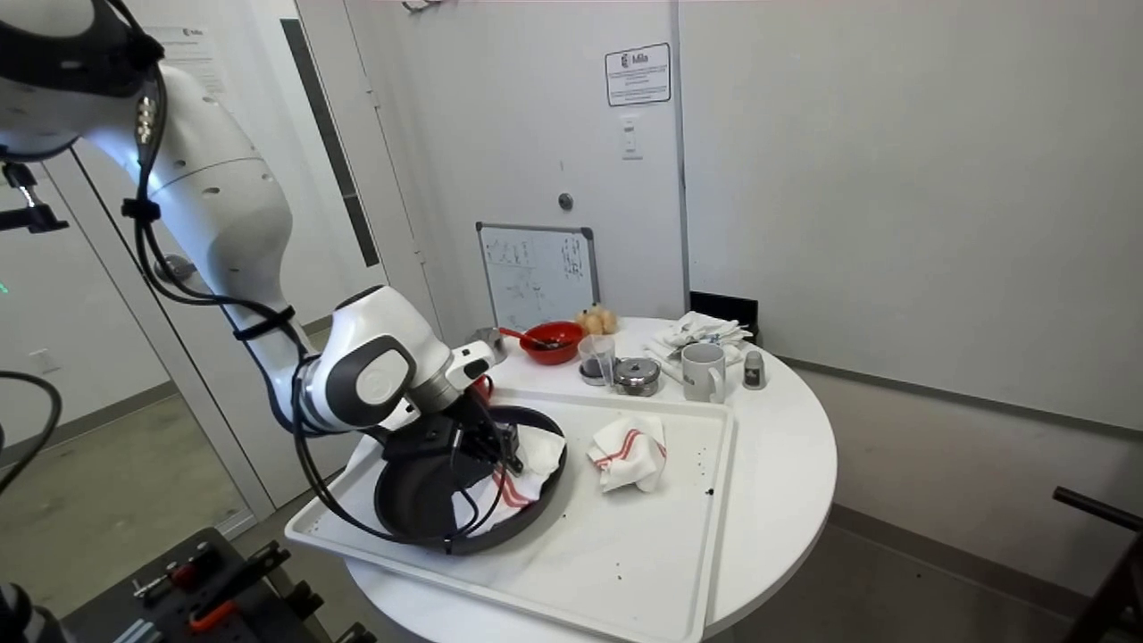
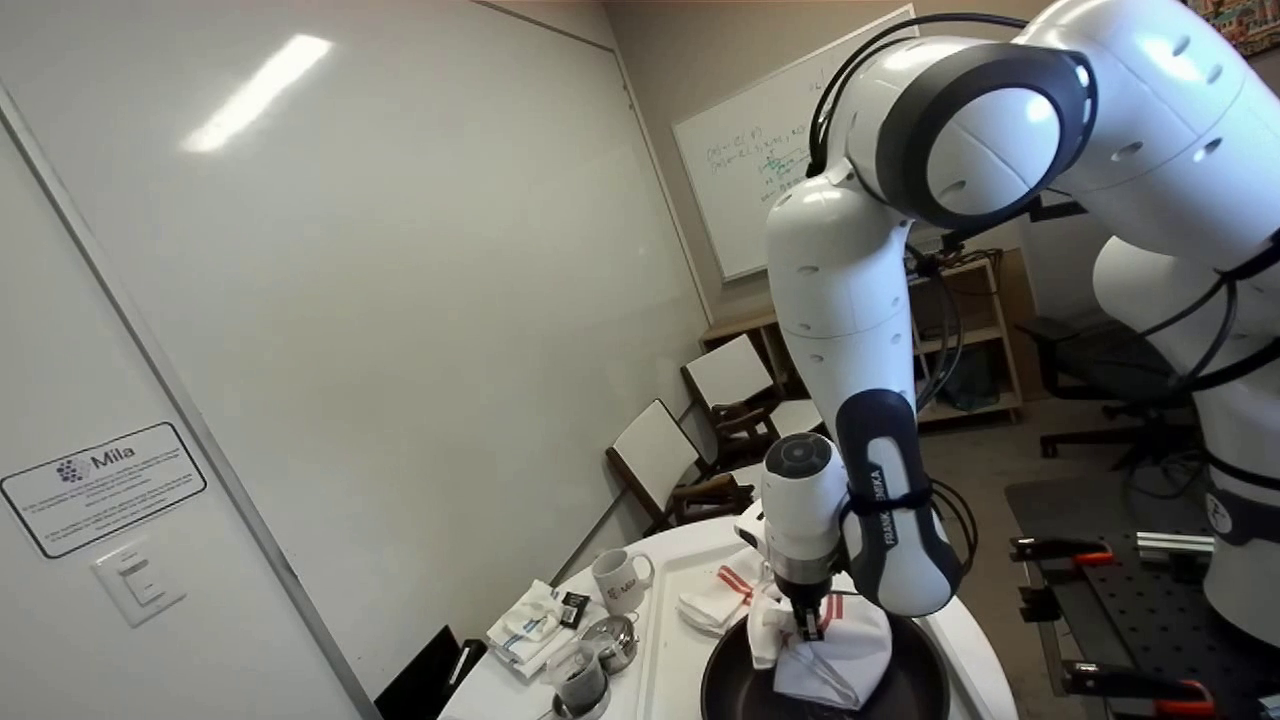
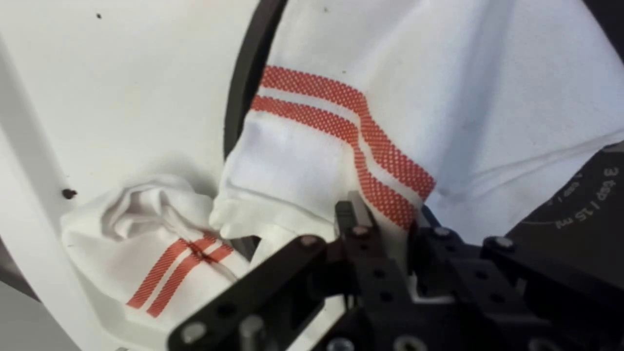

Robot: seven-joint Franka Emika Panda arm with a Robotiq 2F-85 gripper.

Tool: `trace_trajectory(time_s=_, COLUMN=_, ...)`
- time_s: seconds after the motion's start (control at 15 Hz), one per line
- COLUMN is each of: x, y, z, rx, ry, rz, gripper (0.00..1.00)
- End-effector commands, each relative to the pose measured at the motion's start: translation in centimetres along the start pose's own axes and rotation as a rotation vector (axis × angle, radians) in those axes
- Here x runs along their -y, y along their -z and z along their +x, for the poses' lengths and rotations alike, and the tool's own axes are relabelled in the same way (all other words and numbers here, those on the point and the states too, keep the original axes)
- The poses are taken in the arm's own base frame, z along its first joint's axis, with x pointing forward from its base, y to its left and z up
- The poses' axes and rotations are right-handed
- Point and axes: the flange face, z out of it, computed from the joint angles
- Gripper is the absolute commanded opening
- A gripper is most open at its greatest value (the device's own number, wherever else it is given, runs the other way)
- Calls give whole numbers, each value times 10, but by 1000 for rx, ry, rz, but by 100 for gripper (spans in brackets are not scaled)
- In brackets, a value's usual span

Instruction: Pick the cloth on the tray and wipe the pan

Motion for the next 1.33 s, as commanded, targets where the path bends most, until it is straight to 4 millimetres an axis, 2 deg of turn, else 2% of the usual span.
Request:
trace_trajectory(time_s=0.0, x=-7, y=24, z=-17, rx=-37, ry=-59, rz=-77, gripper=10)
trace_trajectory(time_s=0.33, x=-34, y=57, z=-48, rx=-117, ry=-222, rz=-145, gripper=10)
trace_trajectory(time_s=0.4, x=-39, y=69, z=-37, rx=-117, ry=-260, rz=-143, gripper=10)
trace_trajectory(time_s=0.47, x=-49, y=75, z=-43, rx=-123, ry=-314, rz=-145, gripper=10)
trace_trajectory(time_s=0.67, x=-76, y=94, z=-43, rx=-159, ry=-439, rz=-143, gripper=10)
trace_trajectory(time_s=0.87, x=-105, y=112, z=-47, rx=-194, ry=-523, rz=-70, gripper=10)
trace_trajectory(time_s=1.13, x=-126, y=128, z=-61, rx=-232, ry=-578, rz=43, gripper=10)
trace_trajectory(time_s=1.2, x=-149, y=133, z=-44, rx=-244, ry=-587, rz=57, gripper=10)
trace_trajectory(time_s=1.27, x=-156, y=137, z=-47, rx=-237, ry=-602, rz=86, gripper=10)
